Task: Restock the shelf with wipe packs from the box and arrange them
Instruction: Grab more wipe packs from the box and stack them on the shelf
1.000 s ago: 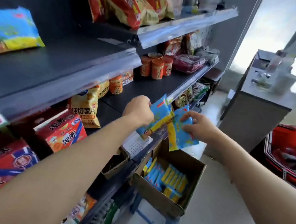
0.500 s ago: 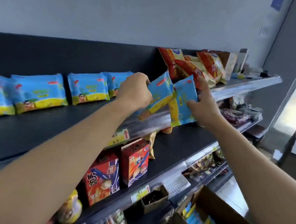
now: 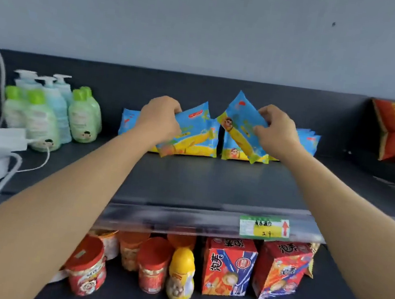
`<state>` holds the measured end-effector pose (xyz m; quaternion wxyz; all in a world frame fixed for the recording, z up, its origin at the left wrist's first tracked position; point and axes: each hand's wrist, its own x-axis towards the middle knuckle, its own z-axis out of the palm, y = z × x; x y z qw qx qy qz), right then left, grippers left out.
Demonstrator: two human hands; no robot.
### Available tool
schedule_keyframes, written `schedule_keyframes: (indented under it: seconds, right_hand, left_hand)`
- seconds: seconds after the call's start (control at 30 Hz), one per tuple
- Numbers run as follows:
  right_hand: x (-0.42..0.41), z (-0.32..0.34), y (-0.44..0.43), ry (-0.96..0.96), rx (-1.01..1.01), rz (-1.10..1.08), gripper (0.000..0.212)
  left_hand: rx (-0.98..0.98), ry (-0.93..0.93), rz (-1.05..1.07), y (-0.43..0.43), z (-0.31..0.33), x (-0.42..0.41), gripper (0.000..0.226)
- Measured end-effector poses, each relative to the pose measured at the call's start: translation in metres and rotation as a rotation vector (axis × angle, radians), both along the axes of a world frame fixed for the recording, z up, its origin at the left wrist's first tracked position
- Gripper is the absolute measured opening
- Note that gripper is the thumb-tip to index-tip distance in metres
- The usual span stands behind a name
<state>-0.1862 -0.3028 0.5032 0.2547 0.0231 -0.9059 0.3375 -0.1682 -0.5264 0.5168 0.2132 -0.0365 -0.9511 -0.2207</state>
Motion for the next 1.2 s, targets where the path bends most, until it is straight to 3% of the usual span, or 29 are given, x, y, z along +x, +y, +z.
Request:
schedule_keyframes:
  seconds: [0.4,0.9,1.2]
  right_hand:
    - [-0.060,-0.002,-0.038,-0.088,0.387,0.221,0.043]
    - [-0.091,-0.038,-0.083,-0.156,0.387,0.261,0.041]
    - [-0.091,-0.039,-0.088,-0.070,0.437,0.208,0.037]
  left_hand:
    - [-0.174,-0.126,0.296,-0.059,-0.029,-0.031,0.044]
    - [-0.141,-0.076,0.148,-0.089,-0.044,-0.081,0.036]
    - [-0.132,0.001,0.072,-0.101,-0.051,-0.093,0.037]
